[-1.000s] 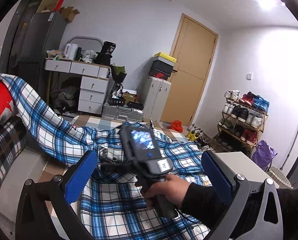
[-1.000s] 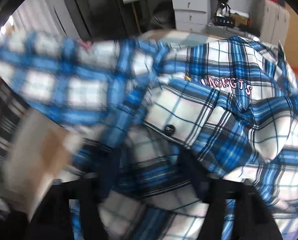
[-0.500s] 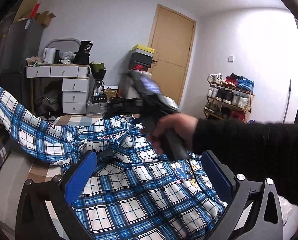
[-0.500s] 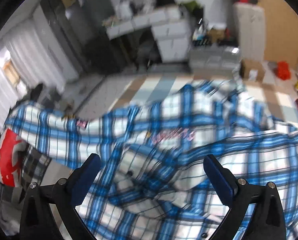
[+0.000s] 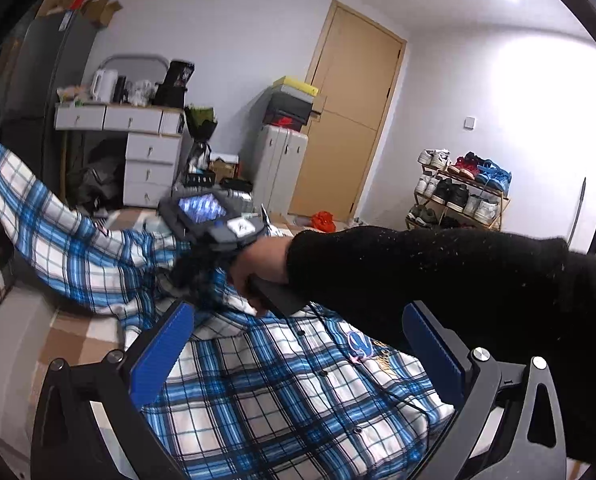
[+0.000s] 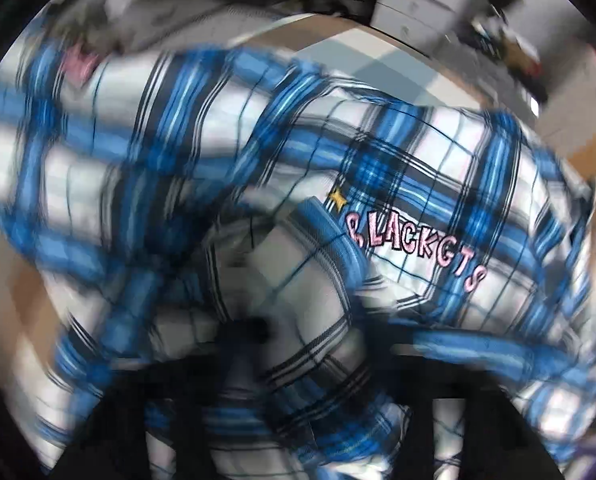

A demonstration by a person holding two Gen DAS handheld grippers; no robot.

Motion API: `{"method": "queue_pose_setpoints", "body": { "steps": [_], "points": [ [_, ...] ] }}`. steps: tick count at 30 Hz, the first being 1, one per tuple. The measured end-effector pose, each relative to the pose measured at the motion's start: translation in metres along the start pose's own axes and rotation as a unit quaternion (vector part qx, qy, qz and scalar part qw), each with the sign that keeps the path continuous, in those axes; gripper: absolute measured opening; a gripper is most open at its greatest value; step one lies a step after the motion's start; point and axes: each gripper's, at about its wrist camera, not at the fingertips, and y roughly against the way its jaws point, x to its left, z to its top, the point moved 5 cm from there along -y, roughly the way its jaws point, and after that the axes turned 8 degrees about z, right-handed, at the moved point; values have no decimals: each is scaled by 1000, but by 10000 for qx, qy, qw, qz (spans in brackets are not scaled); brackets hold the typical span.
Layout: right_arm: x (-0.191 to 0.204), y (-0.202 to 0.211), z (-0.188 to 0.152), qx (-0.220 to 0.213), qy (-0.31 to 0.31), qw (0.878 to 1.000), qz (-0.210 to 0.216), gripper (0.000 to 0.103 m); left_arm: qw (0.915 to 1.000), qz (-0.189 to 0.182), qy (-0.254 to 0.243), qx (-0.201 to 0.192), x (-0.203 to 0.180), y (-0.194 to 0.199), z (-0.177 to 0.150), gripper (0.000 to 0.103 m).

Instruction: Fold large clothes

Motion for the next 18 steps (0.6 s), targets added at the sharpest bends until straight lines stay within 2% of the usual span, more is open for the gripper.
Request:
{"method": "queue_pose_setpoints", "body": {
  "steps": [4, 6, 8, 10, 13, 14, 15, 16, 17, 18],
  "points": [
    [-6, 36, 10, -1038, -17, 9945, -164, 21, 9998, -43, 134, 105, 3, -2, -1, 102],
    [-2, 55, 15, -1575, -24, 9875, 41, 21, 9996, -82, 209, 159, 2, -2, -2, 102],
    [5, 64, 20, -1881, -29, 9816, 331, 21, 9996, -81, 213, 170, 1, -2, -2, 102],
    [15, 62, 26, -1991, -26, 9788, 484, 22, 9997, -49, 150, 181, -3, -3, -4, 102],
    [31, 25, 25, -1456, -185, 9837, 1040, 25, 9999, -6, 41, 165, -6, -4, -4, 102],
    [34, 9, 21, -1127, -298, 9857, 1218, 35, 9999, 17, -7, 148, -8, -4, -5, 102],
    [34, -3, 17, -819, -446, 9844, 1490, 58, 9999, 31, -32, 136, -8, -3, -5, 102],
    [35, -8, 13, -718, -584, 9802, 1753, 71, 9999, 36, -40, 128, -7, -3, -4, 102],
    [34, -6, 9, -805, -706, 9733, 2030, 88, 9999, 35, -35, 130, -6, -2, -4, 102],
    [33, 3, 6, -973, -769, 9655, 2289, 94, 9999, 26, -19, 141, -5, -2, -3, 102]
  ]
}}
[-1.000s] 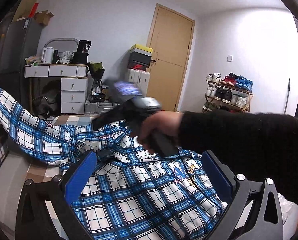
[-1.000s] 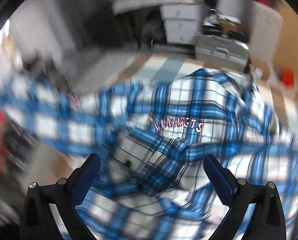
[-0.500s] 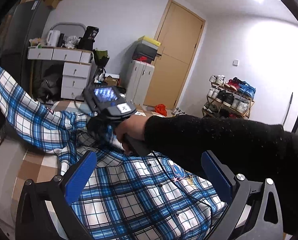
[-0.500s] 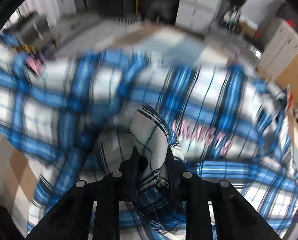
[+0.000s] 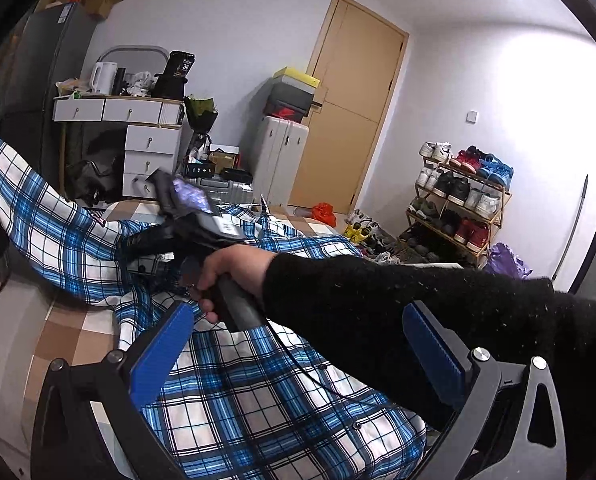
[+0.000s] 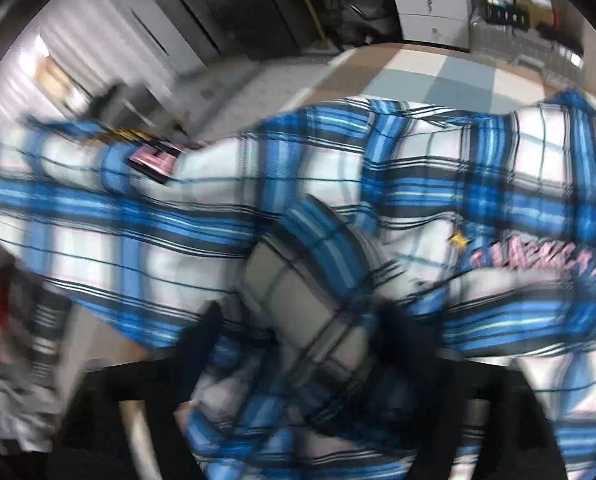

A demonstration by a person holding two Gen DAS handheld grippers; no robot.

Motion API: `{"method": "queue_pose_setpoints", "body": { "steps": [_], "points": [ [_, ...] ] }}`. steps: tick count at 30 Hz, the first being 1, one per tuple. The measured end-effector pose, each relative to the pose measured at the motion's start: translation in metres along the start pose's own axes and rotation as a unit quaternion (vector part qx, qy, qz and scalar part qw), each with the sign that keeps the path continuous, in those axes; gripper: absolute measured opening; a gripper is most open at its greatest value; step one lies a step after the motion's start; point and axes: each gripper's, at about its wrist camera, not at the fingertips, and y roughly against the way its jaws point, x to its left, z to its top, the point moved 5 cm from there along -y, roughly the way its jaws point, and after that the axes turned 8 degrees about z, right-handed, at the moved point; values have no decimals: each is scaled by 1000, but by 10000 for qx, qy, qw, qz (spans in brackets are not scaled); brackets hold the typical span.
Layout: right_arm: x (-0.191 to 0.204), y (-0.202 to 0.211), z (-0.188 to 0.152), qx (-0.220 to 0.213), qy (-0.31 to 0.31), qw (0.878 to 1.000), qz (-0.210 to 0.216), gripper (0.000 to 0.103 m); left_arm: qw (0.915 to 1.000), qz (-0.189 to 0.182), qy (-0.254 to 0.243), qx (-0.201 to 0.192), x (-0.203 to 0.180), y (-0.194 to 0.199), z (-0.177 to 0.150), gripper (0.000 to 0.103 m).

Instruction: Fold large clothes

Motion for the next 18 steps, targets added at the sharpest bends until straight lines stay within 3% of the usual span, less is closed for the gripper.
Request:
{"method": "queue_pose_setpoints", "body": {
  "steps": [4, 6, 10, 12, 14, 16, 18],
  "points": [
    [-1, 62, -1, -765, -272, 9910, 1066, 102, 9999, -24, 110, 19, 5, 0, 3, 102],
    [-19, 112, -5, -1250, -353, 9856, 1085, 103, 9999, -11, 138, 40, 5, -2, 2, 102],
    [-85, 179, -19, -1641, -724, 9836, -187, 103, 9998, -34, 135, 112, 3, -5, -1, 102],
    [-138, 208, -44, -1587, -1328, 9736, -959, 103, 9999, -20, 67, 95, 0, -5, -2, 102],
    [-181, 224, -69, -1416, -1882, 9626, -1339, 103, 10000, 8, -2, 74, -2, -5, -3, 102],
    [-213, 228, -91, -1258, -2423, 9562, -1056, 103, 9999, 56, -71, 57, -5, -7, -5, 102],
    [-238, 226, -115, -1467, -3192, 9362, -62, 103, 9998, 115, -142, 83, -7, -11, -7, 102]
  ]
}}
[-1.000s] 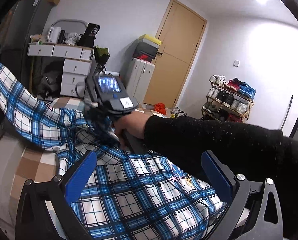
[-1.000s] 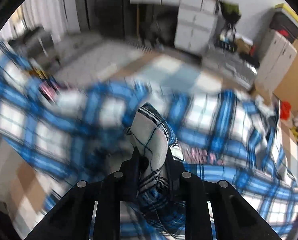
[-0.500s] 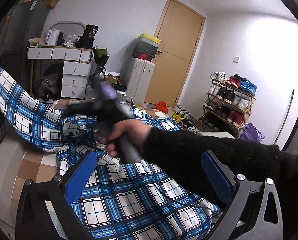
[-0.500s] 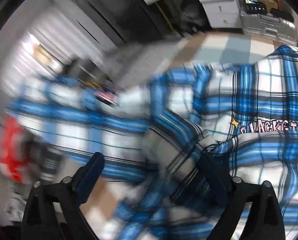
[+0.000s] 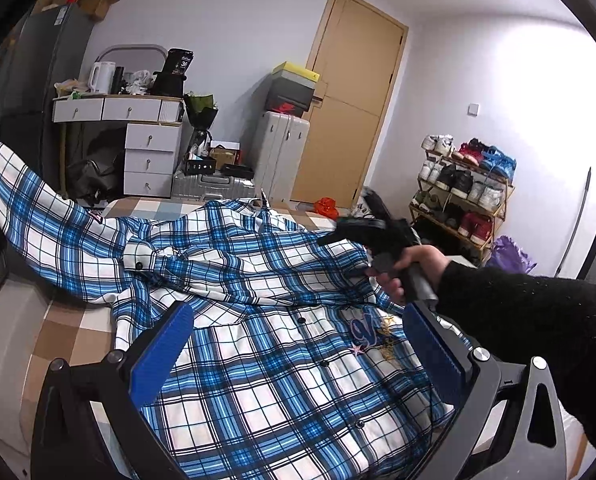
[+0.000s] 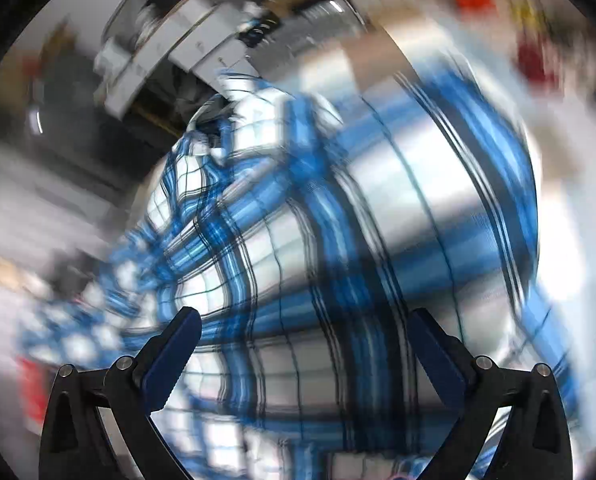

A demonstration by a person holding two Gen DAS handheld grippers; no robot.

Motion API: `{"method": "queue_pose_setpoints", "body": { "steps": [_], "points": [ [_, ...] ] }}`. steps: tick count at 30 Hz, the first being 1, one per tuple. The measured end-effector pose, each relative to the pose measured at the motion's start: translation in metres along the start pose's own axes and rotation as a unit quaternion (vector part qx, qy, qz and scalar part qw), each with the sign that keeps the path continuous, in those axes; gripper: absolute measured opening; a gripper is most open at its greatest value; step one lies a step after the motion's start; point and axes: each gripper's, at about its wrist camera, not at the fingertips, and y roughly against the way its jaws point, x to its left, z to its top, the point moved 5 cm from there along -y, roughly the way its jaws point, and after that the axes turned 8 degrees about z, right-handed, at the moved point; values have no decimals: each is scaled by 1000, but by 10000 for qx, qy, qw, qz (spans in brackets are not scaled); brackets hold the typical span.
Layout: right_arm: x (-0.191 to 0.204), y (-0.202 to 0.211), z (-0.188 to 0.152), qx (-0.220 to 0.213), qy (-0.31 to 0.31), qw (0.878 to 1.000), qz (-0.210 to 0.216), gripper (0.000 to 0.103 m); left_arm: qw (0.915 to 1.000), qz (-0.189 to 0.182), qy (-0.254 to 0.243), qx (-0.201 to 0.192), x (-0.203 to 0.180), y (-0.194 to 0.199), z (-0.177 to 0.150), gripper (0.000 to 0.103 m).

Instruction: Fold large clothes

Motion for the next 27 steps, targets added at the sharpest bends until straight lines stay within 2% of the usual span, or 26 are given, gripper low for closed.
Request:
{"method": "queue_pose_setpoints", "body": {
  "steps": [2, 3, 5, 8, 11, 14, 17, 20, 22, 25, 27],
  "points": [
    [-20, 6, -3, -239, -531, 9960, 681, 103, 9999, 84, -66, 36, -1, -5, -2, 102],
    [-25, 9, -1, -367, -568, 9946, 783, 103, 9998, 142, -107, 51, -2, -7, -4, 102],
    [-23, 16, -2, -392, -433, 9957, 722, 103, 9995, 251, -178, 74, -2, -11, -5, 102],
    [-2, 19, -9, -378, -63, 9990, 219, 103, 9989, 375, -262, 63, -2, -14, -5, 102],
    [37, 40, -26, -712, 344, 9948, 646, 103, 9983, 502, -294, 19, 2, -14, -4, 102],
    [73, 84, -55, -1343, 774, 9836, 923, 103, 9977, 621, -262, -18, 6, -14, -2, 102],
    [110, 125, -103, -2056, 1349, 9632, 1090, 103, 9962, 829, -229, -115, 14, -13, 2, 102],
    [133, 150, -146, -2569, 1620, 9412, 1479, 103, 9939, 1064, -155, -242, 23, -11, 7, 102],
    [143, 157, -168, -2793, 1680, 9320, 1588, 103, 9921, 1210, -113, -308, 28, -11, 10, 102],
    [158, 148, -196, -2976, 2013, 9243, 1285, 103, 9874, 1537, -121, -347, 41, -10, 11, 102],
    [167, 136, -212, -2991, 2299, 9201, 1055, 103, 9784, 2030, -203, -338, 55, -9, 8, 102]
  ]
}}
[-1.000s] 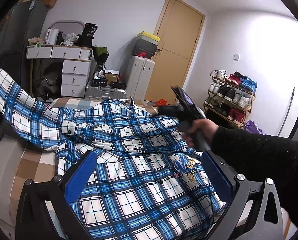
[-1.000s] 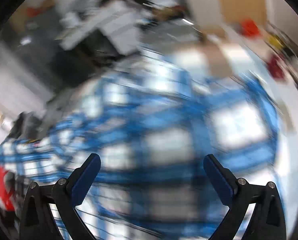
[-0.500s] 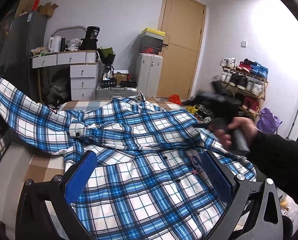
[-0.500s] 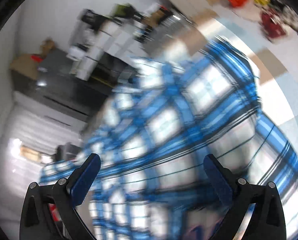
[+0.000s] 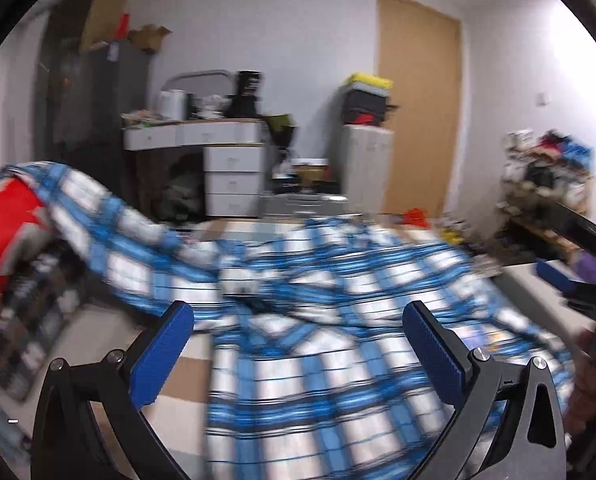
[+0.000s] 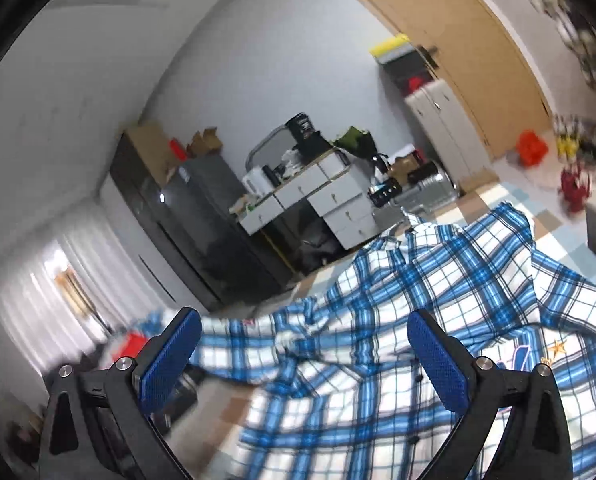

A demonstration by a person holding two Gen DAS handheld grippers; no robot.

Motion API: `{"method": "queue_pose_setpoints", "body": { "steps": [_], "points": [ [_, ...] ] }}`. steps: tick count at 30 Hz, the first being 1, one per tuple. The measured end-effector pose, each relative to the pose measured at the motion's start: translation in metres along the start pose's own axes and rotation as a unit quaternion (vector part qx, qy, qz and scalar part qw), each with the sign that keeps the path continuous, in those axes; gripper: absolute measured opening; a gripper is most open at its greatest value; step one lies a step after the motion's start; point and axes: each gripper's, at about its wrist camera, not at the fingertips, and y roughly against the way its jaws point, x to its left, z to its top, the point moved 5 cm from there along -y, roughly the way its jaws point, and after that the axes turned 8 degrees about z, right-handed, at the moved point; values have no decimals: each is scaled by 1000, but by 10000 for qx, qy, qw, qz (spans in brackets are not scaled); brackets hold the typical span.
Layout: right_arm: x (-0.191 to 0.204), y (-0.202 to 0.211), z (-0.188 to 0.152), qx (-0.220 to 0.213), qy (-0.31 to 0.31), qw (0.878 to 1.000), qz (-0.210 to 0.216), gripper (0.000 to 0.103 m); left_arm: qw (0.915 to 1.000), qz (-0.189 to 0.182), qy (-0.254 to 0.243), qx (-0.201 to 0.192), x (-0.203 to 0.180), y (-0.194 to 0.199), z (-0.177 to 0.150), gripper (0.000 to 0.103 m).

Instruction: Fold large clothes

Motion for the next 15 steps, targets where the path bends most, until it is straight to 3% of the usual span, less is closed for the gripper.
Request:
{"method": "queue_pose_setpoints", "body": {
  "steps": [5, 12, 15],
  "points": [
    [11, -7, -34, 353, 408, 9982, -250, 103, 9972, 455, 496, 317, 46, -7, 4, 102],
    [29, -4, -45, 584, 618, 9962, 199, 103, 9935, 981, 505, 277, 103, 14, 51, 102],
    [30, -2, -48, 626, 487, 9963, 324, 103, 9906, 1079, 763, 340, 141, 21, 84, 102]
  ]
}}
